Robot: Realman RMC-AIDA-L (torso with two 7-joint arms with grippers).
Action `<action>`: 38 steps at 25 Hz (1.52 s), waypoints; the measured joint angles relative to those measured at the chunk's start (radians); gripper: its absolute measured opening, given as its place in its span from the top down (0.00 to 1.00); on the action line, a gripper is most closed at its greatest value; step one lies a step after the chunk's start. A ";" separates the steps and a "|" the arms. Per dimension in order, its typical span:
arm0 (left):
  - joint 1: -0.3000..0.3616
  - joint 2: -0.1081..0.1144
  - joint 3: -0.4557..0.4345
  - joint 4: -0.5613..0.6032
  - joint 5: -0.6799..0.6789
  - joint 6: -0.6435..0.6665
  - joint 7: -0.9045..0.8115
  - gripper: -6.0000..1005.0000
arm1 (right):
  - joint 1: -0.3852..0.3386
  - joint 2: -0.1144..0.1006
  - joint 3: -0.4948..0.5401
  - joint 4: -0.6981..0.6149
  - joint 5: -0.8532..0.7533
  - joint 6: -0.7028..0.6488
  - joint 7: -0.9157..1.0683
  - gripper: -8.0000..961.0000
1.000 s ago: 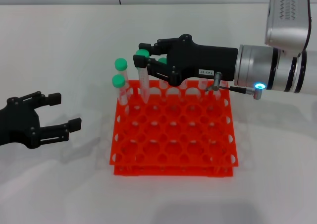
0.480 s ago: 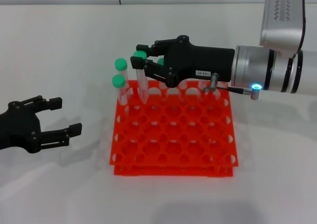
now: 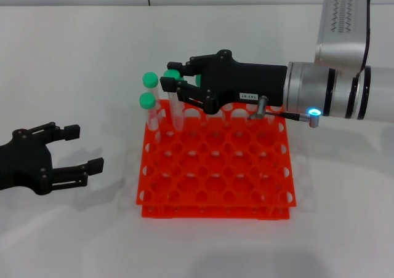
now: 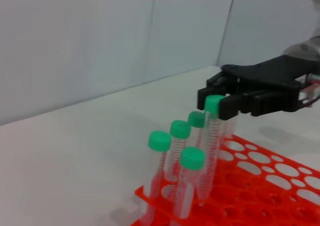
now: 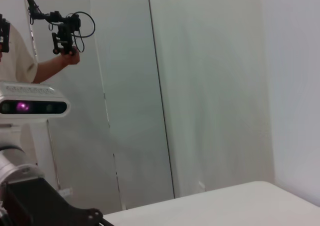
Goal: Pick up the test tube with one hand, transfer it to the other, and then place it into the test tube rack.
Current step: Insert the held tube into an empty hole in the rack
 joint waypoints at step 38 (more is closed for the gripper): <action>-0.002 -0.001 -0.002 -0.012 0.000 0.011 0.010 0.14 | -0.028 0.000 -0.047 -0.011 0.001 0.023 -0.044 0.69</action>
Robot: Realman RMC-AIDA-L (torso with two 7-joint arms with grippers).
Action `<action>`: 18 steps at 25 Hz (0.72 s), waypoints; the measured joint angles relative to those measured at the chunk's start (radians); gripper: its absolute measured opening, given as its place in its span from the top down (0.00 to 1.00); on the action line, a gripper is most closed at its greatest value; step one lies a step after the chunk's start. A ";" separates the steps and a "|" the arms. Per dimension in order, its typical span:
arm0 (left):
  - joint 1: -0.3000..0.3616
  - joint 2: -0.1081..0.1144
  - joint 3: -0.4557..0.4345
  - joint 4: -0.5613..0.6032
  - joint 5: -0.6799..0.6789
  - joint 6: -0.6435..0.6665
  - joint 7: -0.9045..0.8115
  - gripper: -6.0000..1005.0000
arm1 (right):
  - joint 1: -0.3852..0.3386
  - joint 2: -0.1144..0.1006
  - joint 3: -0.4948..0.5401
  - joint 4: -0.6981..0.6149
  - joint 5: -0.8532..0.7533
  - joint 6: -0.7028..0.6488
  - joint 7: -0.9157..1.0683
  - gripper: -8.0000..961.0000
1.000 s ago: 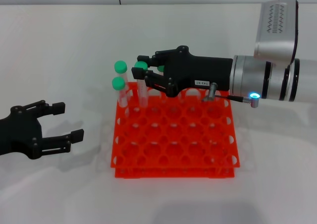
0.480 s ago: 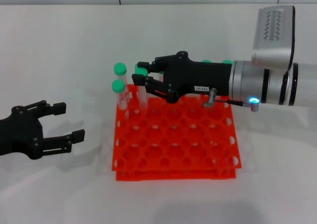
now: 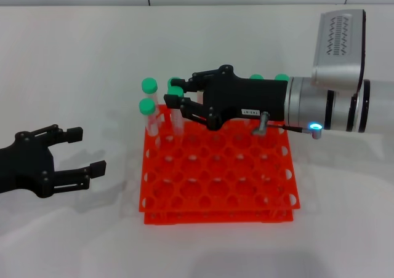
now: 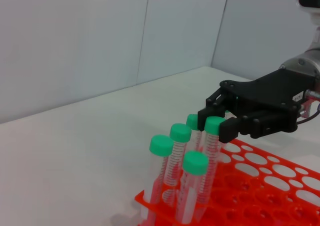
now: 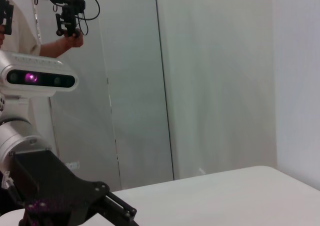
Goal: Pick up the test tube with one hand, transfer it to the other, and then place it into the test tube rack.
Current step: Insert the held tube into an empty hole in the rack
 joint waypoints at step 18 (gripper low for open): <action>-0.007 0.000 -0.001 -0.022 0.000 0.000 0.000 0.14 | 0.000 0.000 -0.033 -0.015 -0.001 0.037 0.000 0.69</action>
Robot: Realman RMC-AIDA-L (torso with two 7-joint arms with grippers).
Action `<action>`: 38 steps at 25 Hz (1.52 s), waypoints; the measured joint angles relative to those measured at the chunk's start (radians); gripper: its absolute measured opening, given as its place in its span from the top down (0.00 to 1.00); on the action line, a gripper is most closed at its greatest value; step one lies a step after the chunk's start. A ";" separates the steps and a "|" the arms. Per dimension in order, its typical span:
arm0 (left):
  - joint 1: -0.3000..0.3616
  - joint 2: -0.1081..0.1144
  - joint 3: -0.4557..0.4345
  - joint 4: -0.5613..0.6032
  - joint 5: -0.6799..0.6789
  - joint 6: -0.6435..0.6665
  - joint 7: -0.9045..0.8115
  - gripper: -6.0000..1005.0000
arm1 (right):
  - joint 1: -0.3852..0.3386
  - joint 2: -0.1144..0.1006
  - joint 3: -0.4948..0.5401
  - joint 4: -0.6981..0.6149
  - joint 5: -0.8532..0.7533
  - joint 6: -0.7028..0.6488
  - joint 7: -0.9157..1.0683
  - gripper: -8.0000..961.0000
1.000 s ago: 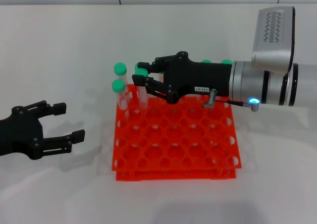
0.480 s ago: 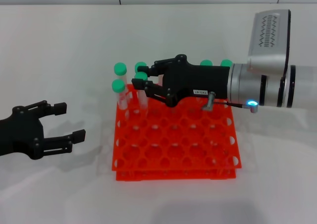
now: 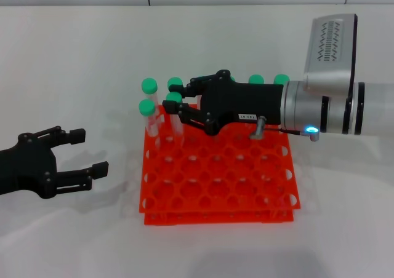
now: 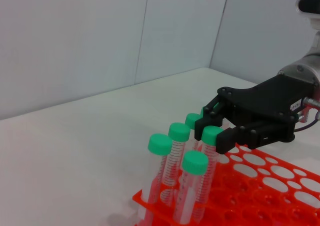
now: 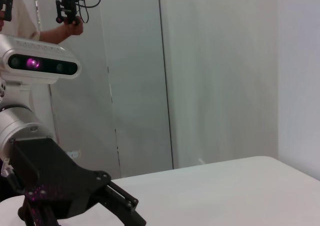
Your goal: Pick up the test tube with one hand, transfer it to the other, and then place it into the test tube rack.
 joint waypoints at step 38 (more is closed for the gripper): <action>-0.012 0.002 -0.114 -0.019 -0.009 0.092 0.055 0.13 | -0.222 -0.049 0.312 -0.084 -0.233 -0.342 0.061 0.41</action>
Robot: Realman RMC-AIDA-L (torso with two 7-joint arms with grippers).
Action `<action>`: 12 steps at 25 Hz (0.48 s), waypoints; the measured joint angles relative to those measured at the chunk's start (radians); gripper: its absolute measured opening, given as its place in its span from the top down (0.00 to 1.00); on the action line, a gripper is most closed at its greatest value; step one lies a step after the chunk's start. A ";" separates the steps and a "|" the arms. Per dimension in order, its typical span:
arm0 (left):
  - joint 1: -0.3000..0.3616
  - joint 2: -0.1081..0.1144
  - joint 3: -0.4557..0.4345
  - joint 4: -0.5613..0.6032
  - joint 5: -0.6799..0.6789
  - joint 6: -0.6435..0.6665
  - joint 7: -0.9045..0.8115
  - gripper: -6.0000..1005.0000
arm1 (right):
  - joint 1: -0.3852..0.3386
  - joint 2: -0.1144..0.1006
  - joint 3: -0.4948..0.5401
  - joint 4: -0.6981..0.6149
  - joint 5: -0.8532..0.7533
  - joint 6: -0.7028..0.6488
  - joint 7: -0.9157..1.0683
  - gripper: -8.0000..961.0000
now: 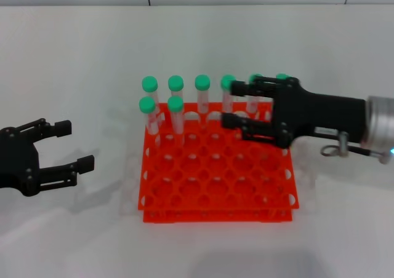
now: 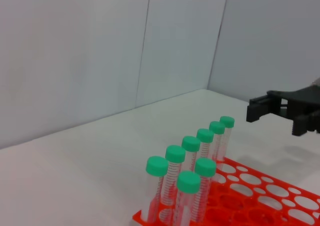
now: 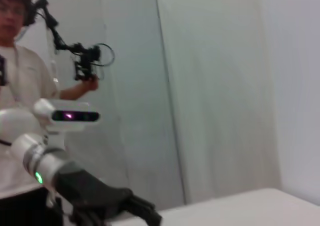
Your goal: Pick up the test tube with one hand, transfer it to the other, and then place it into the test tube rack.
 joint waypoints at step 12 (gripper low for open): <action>-0.071 0.053 -0.002 -0.143 0.004 0.024 0.059 0.13 | -0.139 -0.003 0.245 0.005 -0.164 -0.108 -0.077 0.13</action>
